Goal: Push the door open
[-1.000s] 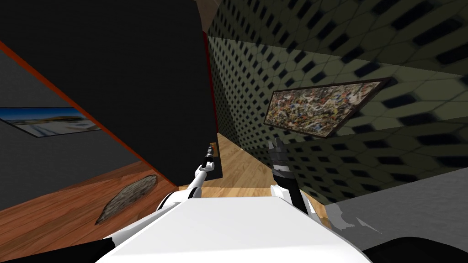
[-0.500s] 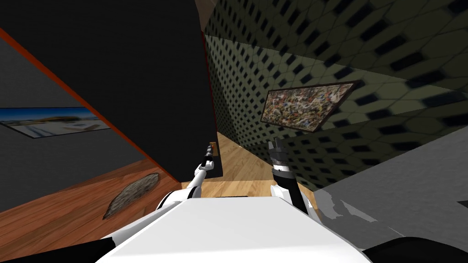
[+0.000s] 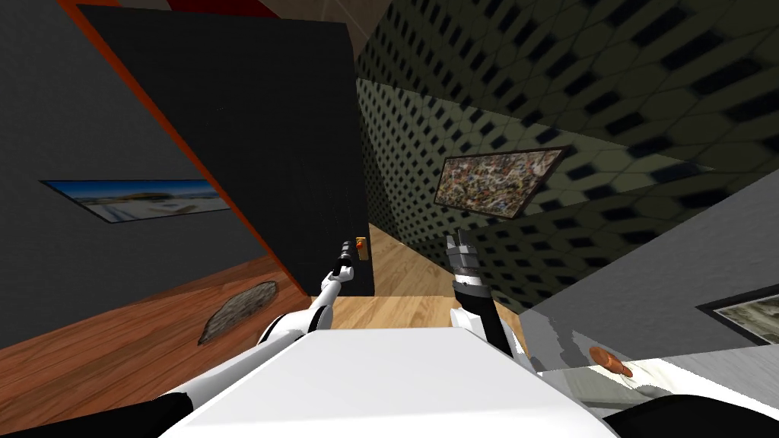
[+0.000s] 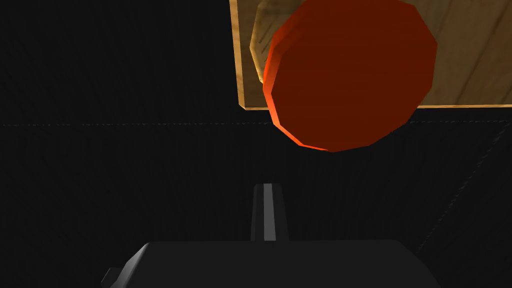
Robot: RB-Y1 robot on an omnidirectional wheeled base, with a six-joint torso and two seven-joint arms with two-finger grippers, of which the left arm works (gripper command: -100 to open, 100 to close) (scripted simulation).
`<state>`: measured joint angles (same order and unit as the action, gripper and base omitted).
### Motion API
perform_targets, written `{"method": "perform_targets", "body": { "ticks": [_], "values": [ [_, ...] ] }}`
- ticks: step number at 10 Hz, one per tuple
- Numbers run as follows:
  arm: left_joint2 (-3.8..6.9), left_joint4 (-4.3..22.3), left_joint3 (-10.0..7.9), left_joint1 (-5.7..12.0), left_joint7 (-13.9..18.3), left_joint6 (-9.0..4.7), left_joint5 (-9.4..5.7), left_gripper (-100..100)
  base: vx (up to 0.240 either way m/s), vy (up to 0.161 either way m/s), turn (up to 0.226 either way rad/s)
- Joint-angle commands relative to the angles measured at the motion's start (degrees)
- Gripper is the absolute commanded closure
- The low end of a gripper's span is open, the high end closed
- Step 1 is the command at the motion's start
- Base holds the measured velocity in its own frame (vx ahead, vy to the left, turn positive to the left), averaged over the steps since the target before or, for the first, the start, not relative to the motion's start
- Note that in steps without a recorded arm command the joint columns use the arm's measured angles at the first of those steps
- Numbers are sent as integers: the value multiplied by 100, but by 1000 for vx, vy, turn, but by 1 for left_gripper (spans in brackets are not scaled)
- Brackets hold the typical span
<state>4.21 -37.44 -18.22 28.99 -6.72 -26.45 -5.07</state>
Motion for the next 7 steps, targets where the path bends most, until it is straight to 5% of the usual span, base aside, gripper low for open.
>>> {"method": "perform_targets", "body": {
  "ticks": [1, 3, 5, 7],
  "values": [
    [-27, 3, 114, -14, -34, -10, 56, -100, -112, 137, -33],
    [-149, 18, 280, -28, -63, -30, 134, -100, -135, 163, -24],
    [-427, 35, 466, -44, -95, -52, 222, -100, -203, 115, -35],
    [-577, 41, 531, -49, -107, -60, 253, -100, -196, -3, -17]
  ]
}}
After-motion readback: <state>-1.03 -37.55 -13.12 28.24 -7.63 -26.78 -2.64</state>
